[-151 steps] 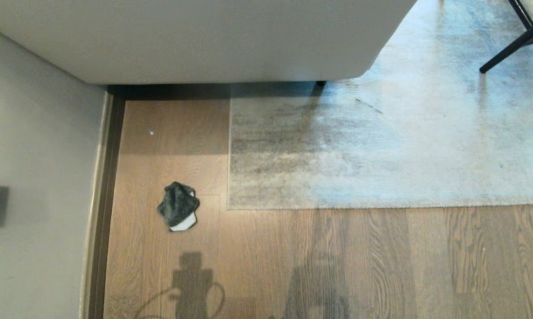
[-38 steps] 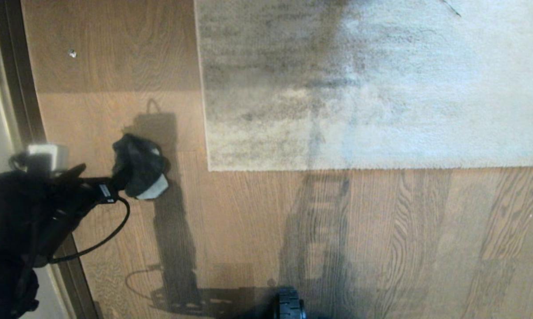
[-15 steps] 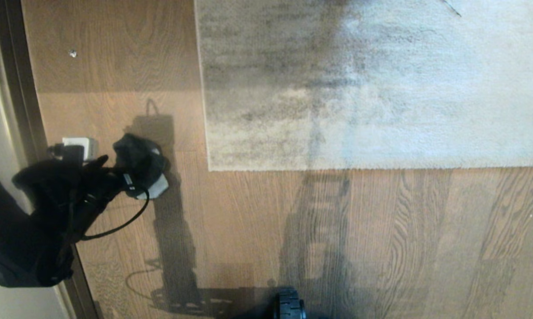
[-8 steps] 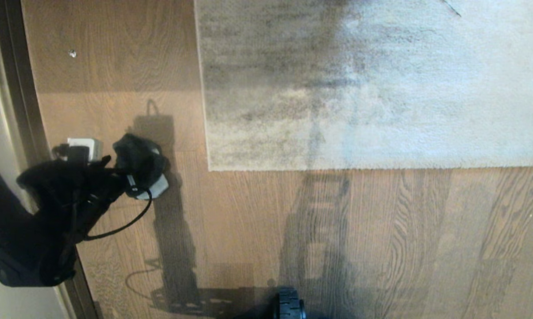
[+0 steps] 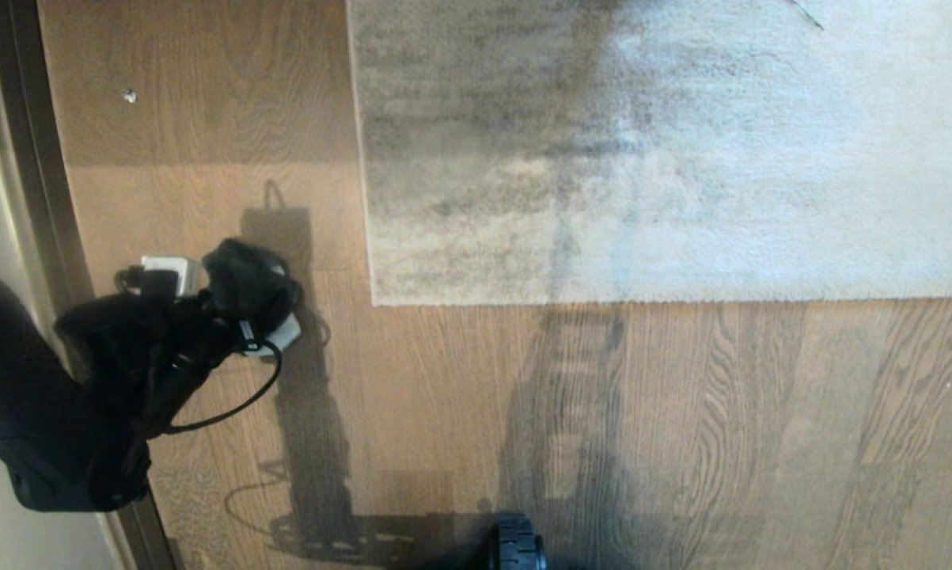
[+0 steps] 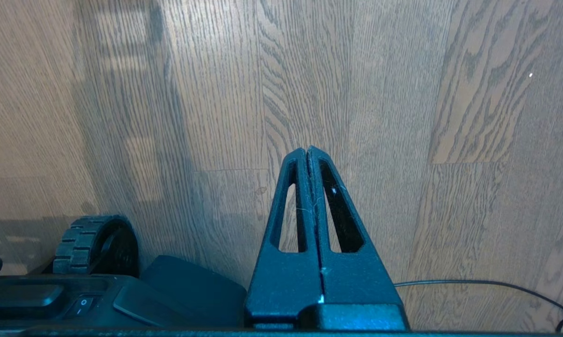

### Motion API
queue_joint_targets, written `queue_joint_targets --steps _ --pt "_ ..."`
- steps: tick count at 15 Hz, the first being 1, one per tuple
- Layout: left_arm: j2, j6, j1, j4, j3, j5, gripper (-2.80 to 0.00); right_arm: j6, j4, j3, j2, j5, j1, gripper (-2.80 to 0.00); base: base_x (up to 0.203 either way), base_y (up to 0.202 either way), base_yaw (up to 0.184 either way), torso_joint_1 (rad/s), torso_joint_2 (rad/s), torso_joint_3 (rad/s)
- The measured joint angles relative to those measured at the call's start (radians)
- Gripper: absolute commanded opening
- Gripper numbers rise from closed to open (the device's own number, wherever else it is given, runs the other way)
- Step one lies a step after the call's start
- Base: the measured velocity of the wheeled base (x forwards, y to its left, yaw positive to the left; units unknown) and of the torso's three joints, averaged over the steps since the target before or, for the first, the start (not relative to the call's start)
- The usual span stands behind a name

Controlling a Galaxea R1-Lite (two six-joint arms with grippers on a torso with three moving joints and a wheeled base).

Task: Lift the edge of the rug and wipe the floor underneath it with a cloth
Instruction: Pick up the rag

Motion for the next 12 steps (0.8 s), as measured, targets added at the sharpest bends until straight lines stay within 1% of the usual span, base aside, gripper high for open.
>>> queue_joint_targets --steps 7,12 --pt "0.023 0.002 -0.01 0.0 -0.013 0.0 0.0 0.0 0.0 0.0 0.0 0.0 0.0 -2.8 0.0 0.0 0.0 0.0 0.0 0.0" --pt "0.002 0.001 -0.012 0.0 -0.013 0.002 0.0 0.0 -0.001 0.0 0.0 0.0 0.0 -2.8 0.0 0.0 0.0 0.0 0.0 0.0"
